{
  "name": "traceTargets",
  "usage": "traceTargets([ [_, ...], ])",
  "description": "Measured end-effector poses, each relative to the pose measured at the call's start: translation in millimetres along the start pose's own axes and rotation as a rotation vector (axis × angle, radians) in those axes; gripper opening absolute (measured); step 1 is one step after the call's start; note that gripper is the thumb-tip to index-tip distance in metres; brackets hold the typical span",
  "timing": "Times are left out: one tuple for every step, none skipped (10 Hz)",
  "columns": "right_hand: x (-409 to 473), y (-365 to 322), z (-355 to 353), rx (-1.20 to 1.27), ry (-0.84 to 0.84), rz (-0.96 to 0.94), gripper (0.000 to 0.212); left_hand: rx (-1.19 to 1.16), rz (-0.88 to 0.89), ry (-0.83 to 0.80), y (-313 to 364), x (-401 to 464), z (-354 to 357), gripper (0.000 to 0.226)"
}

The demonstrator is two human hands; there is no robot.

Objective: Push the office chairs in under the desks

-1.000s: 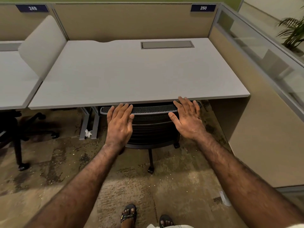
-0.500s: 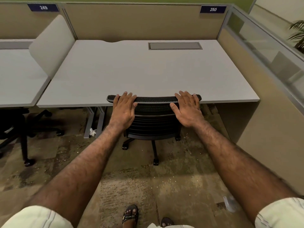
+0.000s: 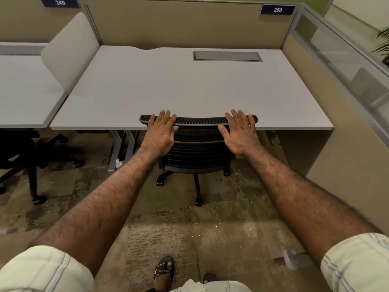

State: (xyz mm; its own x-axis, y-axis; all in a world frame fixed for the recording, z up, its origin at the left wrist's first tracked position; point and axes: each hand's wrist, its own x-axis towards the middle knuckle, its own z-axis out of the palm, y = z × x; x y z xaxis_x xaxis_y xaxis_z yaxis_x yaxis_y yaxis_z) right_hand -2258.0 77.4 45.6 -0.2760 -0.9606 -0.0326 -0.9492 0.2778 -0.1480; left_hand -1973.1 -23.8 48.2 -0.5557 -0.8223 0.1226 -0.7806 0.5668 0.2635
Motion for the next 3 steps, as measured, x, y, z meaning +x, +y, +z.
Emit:
traceTargets([
  [-10, -10, -4, -0.008, 0.030, 0.013, 0.075, 0.051, -0.005, -0.020, 4, -11, -2, 0.066],
  [-38, -28, 5, 0.000, 0.135, 0.009, 0.076, 0.124, -0.013, -0.004, 10, -41, 9, 0.078],
  [-59, -39, 20, 0.000, 0.169, -0.034, 0.078, 0.175, -0.036, 0.038, 16, -69, 22, 0.082],
])
